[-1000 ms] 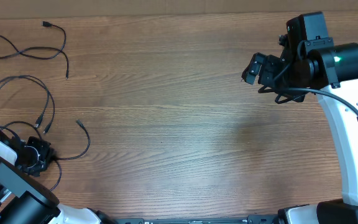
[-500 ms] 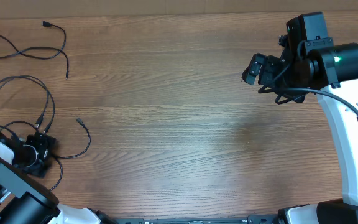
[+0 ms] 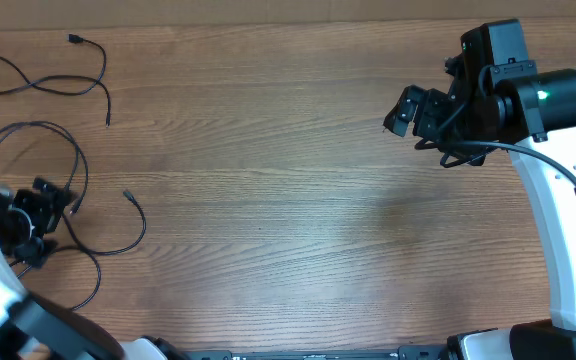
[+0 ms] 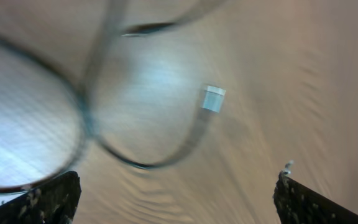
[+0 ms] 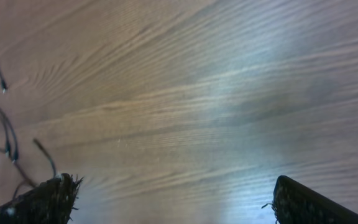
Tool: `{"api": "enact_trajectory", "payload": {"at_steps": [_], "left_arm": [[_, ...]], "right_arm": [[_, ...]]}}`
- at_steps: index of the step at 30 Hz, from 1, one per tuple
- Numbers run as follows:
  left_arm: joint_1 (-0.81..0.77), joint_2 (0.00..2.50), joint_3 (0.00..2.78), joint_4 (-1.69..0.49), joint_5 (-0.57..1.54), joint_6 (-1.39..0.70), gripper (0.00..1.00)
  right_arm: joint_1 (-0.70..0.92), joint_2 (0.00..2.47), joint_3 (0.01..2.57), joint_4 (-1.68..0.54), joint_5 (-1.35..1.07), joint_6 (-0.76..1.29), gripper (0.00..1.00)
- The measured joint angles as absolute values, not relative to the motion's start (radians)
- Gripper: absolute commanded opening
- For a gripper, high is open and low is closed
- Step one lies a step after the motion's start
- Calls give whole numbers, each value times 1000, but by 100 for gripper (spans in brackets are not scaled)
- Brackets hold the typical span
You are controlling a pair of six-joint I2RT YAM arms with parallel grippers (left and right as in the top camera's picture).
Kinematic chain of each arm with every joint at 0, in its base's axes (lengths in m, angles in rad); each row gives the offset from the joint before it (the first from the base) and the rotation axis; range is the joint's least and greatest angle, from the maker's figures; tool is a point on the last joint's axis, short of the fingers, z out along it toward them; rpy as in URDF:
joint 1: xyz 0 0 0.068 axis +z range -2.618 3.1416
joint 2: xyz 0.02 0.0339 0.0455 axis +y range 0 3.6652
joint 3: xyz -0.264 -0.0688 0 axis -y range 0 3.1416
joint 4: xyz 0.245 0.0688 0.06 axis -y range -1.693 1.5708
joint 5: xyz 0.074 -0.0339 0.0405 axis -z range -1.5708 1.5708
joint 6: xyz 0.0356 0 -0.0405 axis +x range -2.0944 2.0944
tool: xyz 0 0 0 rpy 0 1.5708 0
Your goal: Untangle cables
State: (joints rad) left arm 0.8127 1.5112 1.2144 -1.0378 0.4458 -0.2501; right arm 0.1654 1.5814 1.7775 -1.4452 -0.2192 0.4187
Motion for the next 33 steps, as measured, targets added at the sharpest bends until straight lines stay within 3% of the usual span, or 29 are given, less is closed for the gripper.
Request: {"api": "enact_trajectory", "payload": {"at_steps": [4, 10, 14, 19, 25, 33], "left_arm": [[688, 1364, 1222, -1048, 519, -170, 100], [346, 1287, 1226, -1065, 514, -57, 100], [107, 1285, 1226, -1092, 425, 6, 100], [-84, 1277, 1226, -1067, 344, -6, 100], [-149, 1166, 1226, -1116, 302, -81, 100], [-149, 815, 1226, -1204, 168, -164, 100]], "right_arm": [[165, 1581, 1777, -1478, -259, 418, 100], [165, 1560, 1777, -1516, -273, 419, 100], [165, 1470, 1777, -1541, -267, 419, 100], [166, 1309, 1777, -1584, -233, 429, 100], [166, 1125, 1777, -1695, -91, 479, 100], [166, 928, 1719, -1690, -10, 495, 100]]}}
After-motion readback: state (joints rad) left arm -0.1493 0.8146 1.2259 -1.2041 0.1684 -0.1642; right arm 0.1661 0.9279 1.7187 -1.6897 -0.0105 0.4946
